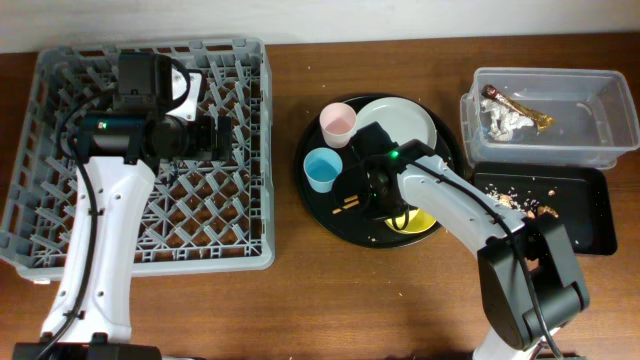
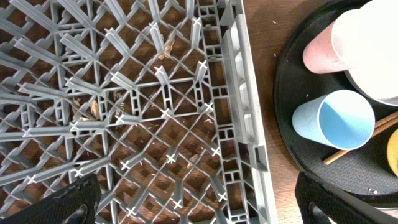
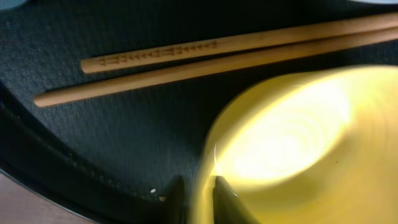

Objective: Sort waste into correct bins and load items into the dishwasher rack
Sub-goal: 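Return the yellow bowl to the round tray with the right gripper, then grasp the blue cup with the right gripper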

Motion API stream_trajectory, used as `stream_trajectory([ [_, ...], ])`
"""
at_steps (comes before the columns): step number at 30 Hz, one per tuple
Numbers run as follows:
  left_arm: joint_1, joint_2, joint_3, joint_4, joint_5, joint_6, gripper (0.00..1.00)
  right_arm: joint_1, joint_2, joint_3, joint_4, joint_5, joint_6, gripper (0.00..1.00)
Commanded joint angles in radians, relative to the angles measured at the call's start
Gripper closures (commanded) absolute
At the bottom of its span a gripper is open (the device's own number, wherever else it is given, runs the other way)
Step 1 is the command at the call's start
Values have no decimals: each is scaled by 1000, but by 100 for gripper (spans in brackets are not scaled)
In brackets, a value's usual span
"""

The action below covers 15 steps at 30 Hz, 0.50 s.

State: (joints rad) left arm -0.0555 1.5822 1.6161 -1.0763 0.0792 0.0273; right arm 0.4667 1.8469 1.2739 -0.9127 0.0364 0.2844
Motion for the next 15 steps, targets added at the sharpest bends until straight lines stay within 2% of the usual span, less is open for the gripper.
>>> stream_trajectory([
  [1, 5, 3, 13, 0, 11, 12, 1, 1, 4, 68, -72, -35, -22, 58],
  [5, 4, 3, 13, 54, 23, 11, 1, -53, -21, 409, -364, -37, -21, 57],
  [8, 5, 3, 13, 50, 33, 11, 1, -109, -30, 595, -453, -111, -21, 47],
  [10, 1, 3, 13, 51, 108, 11, 1, -154, -31, 612, -455, -150, -22, 47],
  [12, -3, 4, 13, 56, 279, 11, 1, -252, -39, 613, -489, -164, -45, 48],
  [13, -14, 5, 13, 70, 302, 11, 1, -299, -53, 613, -505, -203, -74, 49],
  [15, -72, 7, 15, 89, 256, -63, 2, -423, -102, 613, -519, -256, -121, 49],
])
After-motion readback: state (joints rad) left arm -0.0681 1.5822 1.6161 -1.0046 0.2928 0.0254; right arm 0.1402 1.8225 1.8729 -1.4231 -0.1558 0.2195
